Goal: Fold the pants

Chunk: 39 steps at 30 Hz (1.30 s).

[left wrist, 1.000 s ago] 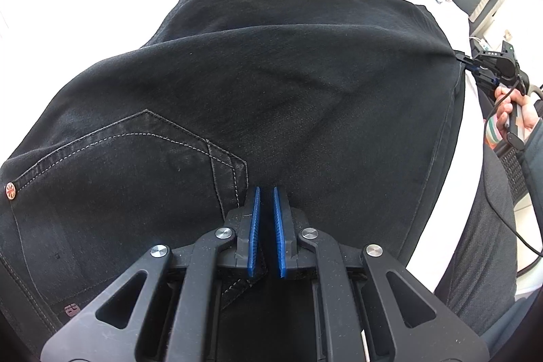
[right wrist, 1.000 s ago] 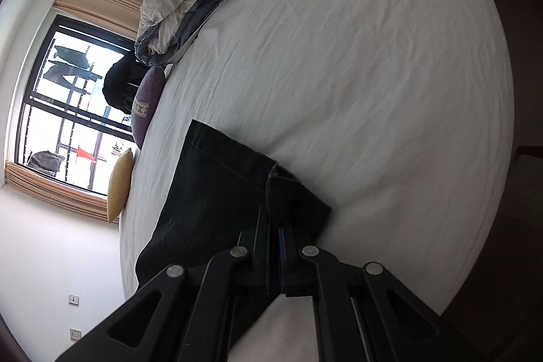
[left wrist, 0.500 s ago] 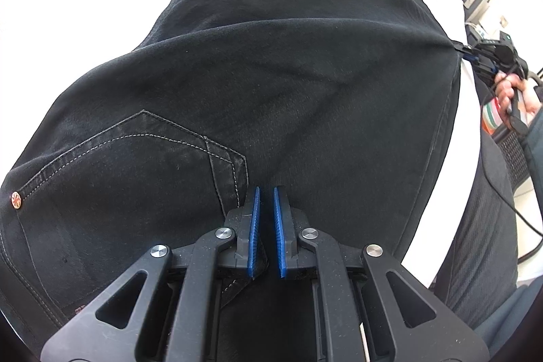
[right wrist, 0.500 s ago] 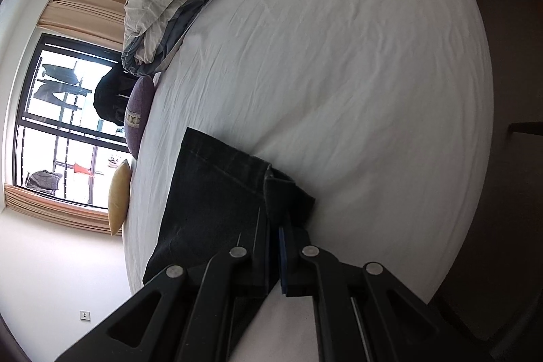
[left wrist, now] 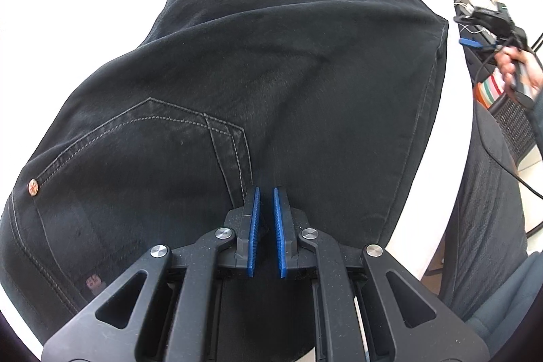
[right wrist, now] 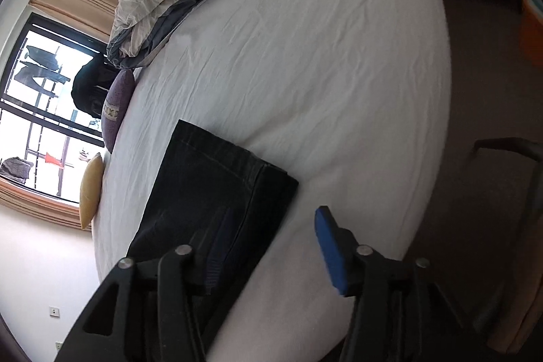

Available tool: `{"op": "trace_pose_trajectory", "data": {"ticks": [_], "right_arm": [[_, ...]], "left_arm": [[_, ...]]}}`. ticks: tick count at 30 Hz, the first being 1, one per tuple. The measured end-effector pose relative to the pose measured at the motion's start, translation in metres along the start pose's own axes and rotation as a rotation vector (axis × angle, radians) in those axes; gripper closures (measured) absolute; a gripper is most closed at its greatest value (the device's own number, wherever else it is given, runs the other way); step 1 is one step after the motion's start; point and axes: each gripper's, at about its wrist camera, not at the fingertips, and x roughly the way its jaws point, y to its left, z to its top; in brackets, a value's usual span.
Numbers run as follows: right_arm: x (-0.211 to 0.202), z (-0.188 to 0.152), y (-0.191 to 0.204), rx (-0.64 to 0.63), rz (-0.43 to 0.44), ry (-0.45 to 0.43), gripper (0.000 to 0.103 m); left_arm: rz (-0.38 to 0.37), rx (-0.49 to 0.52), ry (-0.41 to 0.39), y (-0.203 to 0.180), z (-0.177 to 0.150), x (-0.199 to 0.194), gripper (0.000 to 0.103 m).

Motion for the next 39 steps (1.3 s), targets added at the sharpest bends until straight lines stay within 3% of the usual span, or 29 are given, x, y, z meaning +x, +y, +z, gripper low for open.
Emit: {"op": "trace_pose_trajectory", "data": {"ticks": [2,5,7,12,19,27,29,30,31,39], "right_arm": [[-0.008,-0.021,0.018,-0.031,0.136,0.064,0.044],[-0.007,-0.060,0.048,-0.083,0.238,0.158,0.046],[0.008,-0.087,0.065,-0.071,0.336,0.264,0.056],[0.043,-0.135,0.089,-0.073,0.322,0.418,0.063],[0.056,-0.147,0.080,-0.014,0.273,0.467,0.063],[0.071,-0.150,0.072,0.059,0.303,0.482,0.066],[0.075,-0.151,0.073,0.056,0.313,0.481,0.079],[0.075,-0.152,0.073,0.050,0.311,0.479,0.091],[0.076,-0.153,0.072,0.048,0.307,0.479,0.093],[0.058,-0.160,0.070,0.006,0.287,0.433,0.096]], "left_arm": [[0.000,-0.008,-0.011,-0.005,-0.006,0.001,0.094],[-0.013,-0.022,-0.020,-0.005,-0.006,0.002,0.094],[-0.019,-0.024,-0.021,-0.005,-0.005,0.002,0.094],[-0.029,-0.033,-0.030,-0.002,-0.008,0.001,0.094],[-0.037,-0.041,-0.039,0.006,-0.015,-0.003,0.094],[-0.034,-0.042,-0.041,0.011,-0.019,-0.007,0.094],[-0.034,-0.044,-0.041,0.011,-0.019,-0.008,0.094],[-0.033,-0.045,-0.041,0.010,-0.018,-0.008,0.094],[-0.032,-0.045,-0.040,0.010,-0.018,-0.008,0.094],[-0.016,-0.038,-0.033,0.003,-0.014,-0.008,0.094]]}}
